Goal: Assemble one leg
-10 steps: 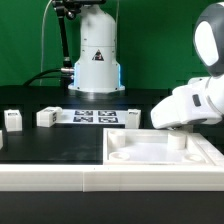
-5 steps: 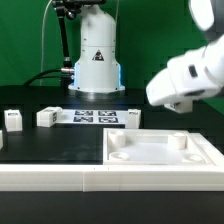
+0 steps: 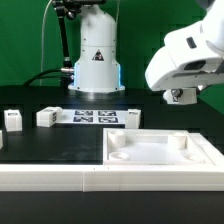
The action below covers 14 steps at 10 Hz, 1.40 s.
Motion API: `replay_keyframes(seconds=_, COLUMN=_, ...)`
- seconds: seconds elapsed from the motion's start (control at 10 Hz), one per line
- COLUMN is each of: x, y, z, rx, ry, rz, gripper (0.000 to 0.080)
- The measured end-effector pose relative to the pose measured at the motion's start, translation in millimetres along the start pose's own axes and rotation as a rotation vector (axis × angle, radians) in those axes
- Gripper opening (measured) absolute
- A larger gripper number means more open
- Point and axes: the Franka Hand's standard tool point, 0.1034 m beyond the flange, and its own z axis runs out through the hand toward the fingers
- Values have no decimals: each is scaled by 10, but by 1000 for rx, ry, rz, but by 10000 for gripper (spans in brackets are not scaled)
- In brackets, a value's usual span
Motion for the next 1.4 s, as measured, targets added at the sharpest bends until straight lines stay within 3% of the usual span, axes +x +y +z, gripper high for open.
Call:
replay_keyframes(seconds=0.1, x=76, y=63, z=-82, rx=2, ry=75, rz=-33, gripper=291)
replay_keyframes(seconds=0.3, x=158, y=255, z=-460, rx=2, ry=195, rz=-47, gripper=291)
replay_keyframes(seconds=0.5, x=181, y=380, z=-696, rx=-6, ry=324, rz=-38, gripper=291)
replay_keyframes(seconds=0.9, x=270, y=398, z=-693, rx=-33, ry=574, rz=-32, gripper=291)
replay_keyframes(seconds=1.1, x=440, y=478, z=-763, rx=-37, ry=736, rz=-16, gripper=291)
replay_keyframes(seconds=1.2, x=453, y=551, z=-801, rx=-3, ry=748, rz=27, gripper=291)
replay_keyframes(seconds=1.4, x=553, y=683, z=-999, rx=12, ry=861, rz=75, gripper=291)
